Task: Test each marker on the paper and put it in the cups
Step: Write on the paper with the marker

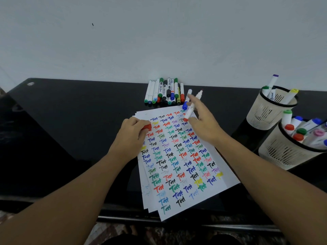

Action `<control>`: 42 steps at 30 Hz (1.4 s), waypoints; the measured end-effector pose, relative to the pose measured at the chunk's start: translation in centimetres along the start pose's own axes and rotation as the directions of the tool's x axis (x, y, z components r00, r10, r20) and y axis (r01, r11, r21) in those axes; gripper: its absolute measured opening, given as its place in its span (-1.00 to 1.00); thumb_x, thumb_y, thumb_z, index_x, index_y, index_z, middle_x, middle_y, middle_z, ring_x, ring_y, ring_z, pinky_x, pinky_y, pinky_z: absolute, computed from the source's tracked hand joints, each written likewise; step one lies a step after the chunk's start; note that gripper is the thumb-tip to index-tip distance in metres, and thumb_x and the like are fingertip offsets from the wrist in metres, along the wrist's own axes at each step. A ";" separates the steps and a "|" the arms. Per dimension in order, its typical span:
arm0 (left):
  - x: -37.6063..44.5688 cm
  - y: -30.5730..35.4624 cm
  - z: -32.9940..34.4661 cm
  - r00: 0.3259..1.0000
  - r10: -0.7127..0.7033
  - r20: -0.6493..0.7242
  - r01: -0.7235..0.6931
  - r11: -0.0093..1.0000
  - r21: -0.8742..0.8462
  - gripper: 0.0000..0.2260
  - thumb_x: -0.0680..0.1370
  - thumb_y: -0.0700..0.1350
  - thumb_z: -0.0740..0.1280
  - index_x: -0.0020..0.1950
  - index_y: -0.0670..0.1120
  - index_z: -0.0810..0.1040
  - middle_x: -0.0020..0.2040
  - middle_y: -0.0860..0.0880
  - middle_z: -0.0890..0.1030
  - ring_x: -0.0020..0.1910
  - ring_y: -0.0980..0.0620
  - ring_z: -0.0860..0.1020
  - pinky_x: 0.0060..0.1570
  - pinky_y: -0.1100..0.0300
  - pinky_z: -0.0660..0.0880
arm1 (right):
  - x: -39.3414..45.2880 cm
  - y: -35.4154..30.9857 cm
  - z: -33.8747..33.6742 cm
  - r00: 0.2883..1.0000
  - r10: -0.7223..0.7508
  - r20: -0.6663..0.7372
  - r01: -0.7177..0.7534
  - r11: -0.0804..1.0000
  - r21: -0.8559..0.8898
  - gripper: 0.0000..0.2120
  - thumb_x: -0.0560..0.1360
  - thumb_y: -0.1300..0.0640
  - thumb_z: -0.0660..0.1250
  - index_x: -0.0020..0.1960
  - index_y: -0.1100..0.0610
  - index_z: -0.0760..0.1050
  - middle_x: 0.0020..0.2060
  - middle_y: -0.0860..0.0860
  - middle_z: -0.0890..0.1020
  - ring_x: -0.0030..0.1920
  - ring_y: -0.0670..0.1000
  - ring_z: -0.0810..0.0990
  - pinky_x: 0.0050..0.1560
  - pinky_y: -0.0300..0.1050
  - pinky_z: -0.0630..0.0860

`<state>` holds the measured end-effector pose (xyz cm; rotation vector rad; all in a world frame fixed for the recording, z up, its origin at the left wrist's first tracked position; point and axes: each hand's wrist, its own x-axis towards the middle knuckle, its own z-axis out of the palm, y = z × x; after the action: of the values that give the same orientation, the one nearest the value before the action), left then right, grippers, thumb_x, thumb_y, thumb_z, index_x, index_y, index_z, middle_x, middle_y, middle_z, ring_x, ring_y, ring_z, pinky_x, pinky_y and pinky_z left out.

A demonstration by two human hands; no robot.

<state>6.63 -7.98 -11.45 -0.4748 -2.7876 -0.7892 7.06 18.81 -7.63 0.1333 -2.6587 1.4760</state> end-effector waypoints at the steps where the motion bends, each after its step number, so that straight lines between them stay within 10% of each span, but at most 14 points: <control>1: -0.1 0.0 0.0 1.000 0.005 -0.008 -0.005 1.000 -0.013 -0.70 0.68 -0.06 0.28 0.42 0.03 0.52 0.21 0.09 0.48 0.20 0.14 0.40 0.15 0.23 0.39 | -0.2 -0.5 0.1 1.000 -0.024 0.020 0.023 0.999 0.039 -0.40 0.67 0.28 0.18 0.61 -0.17 0.25 0.47 -0.13 0.41 0.22 -0.24 0.49 0.06 -0.31 0.53; 5: -0.4 0.2 -0.3 0.997 0.011 -0.070 -0.015 0.998 -0.067 -0.72 0.68 -0.13 0.27 0.38 -0.02 0.54 0.25 0.06 0.49 0.13 0.19 0.47 0.15 0.27 0.45 | -0.7 -1.7 0.8 0.998 -0.043 0.051 0.040 0.997 0.069 -0.65 0.74 0.09 0.15 0.46 -0.19 0.43 0.22 -0.04 0.60 -0.20 0.02 0.65 -0.06 0.25 0.65; 8: -0.6 0.3 -0.4 0.995 -0.001 -0.097 -0.007 0.996 -0.087 -0.74 0.67 -0.17 0.28 0.35 -0.03 0.56 0.25 0.06 0.50 0.12 0.22 0.45 0.13 0.34 0.40 | -1.0 -2.1 1.2 0.968 -0.054 0.246 0.089 0.987 -0.136 -0.43 0.72 0.06 0.21 0.58 -0.34 0.05 0.16 -0.02 0.66 -0.38 0.10 0.54 -0.37 0.00 0.56; 14: -0.7 0.2 -0.4 0.988 0.047 -0.144 -0.062 0.993 -0.100 -0.76 0.66 -0.18 0.30 0.31 -0.03 0.57 0.24 0.04 0.57 0.15 0.19 0.50 0.16 0.27 0.47 | -1.0 -1.6 0.9 0.958 -0.094 0.271 0.240 0.782 -0.576 -0.76 0.69 -0.06 0.27 0.35 -0.17 0.48 0.12 -0.14 0.64 -0.05 -0.09 0.58 -0.06 0.00 0.57; 42: -1.5 0.4 -0.6 0.956 0.244 -0.165 -0.253 0.967 -0.033 -0.75 0.65 -0.22 0.33 0.32 -0.14 0.61 0.21 -0.07 0.63 0.15 0.02 0.60 0.12 0.11 0.59 | -0.7 -2.5 3.4 0.938 -0.202 0.283 0.336 0.733 -0.591 -0.69 0.73 -0.17 0.12 0.37 -0.13 0.48 0.12 -0.17 0.61 0.09 -0.08 0.54 0.21 0.06 0.32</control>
<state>8.24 -8.35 -11.18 -0.7220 -2.5017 -0.8065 7.89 14.62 -7.43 0.6098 -2.9612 0.4422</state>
